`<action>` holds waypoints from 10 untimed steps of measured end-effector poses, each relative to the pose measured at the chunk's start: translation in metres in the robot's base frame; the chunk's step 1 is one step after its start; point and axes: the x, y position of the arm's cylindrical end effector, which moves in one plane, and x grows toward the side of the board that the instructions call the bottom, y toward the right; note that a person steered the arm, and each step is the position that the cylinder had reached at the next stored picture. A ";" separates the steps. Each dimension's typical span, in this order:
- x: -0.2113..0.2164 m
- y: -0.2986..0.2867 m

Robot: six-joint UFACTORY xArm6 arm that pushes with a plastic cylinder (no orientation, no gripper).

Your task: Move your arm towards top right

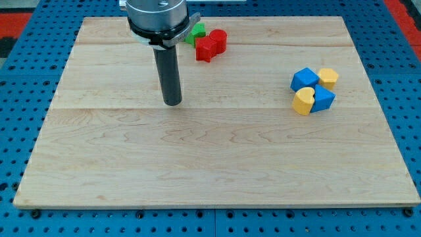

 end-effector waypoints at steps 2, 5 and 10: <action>0.000 0.000; -0.059 -0.001; -0.079 0.113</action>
